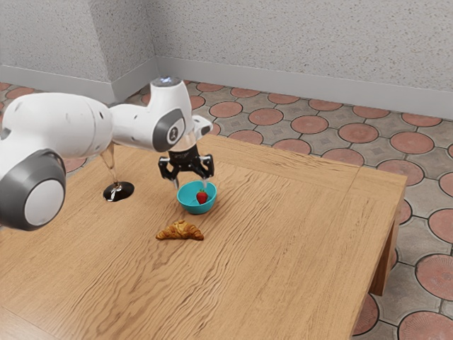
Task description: Take strawberry from the bowl
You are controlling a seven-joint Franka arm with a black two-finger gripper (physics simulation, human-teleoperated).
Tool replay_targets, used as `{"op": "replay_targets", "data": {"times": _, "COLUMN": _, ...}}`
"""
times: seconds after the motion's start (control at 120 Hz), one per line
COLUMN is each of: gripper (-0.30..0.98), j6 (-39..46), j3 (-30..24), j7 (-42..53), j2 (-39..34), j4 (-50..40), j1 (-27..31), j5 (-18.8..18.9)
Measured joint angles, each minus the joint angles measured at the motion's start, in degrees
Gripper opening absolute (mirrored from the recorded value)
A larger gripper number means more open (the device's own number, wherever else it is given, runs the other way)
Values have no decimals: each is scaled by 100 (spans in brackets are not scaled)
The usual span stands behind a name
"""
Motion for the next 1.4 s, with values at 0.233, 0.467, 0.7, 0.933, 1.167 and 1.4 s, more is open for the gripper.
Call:
{"op": "replay_targets", "data": {"times": 0.233, "gripper": 49, "j6": 126, "j3": 4, "j7": 8, "j2": 188, "j4": 77, "j1": -10, "j5": 85}}
{"op": "replay_targets", "data": {"times": 0.467, "gripper": 47, "j6": 168, "j3": -3, "j7": 31, "j2": 357, "j4": 267, "j1": -30, "j5": 118}}
{"op": "replay_targets", "data": {"times": 0.7, "gripper": 44, "j6": 182, "j3": -3, "j7": 58, "j2": 486, "j4": 282, "j1": -20, "j5": 120}}
{"op": "replay_targets", "data": {"times": 0.933, "gripper": 43, "j6": 186, "j3": -3, "j7": 77, "j2": 706, "j4": 572, "j1": -1, "j5": 113}}
{"op": "replay_targets", "data": {"times": 1.167, "gripper": 35, "j6": 187, "j3": -3, "j7": 89, "j2": 797, "j4": 670, "j1": 8, "j5": 107}}
{"op": "replay_targets", "data": {"times": 1.4, "gripper": 31, "j6": 188, "j3": -3, "j7": 96, "j2": 916, "j4": 767, "j1": 12, "j5": 102}}
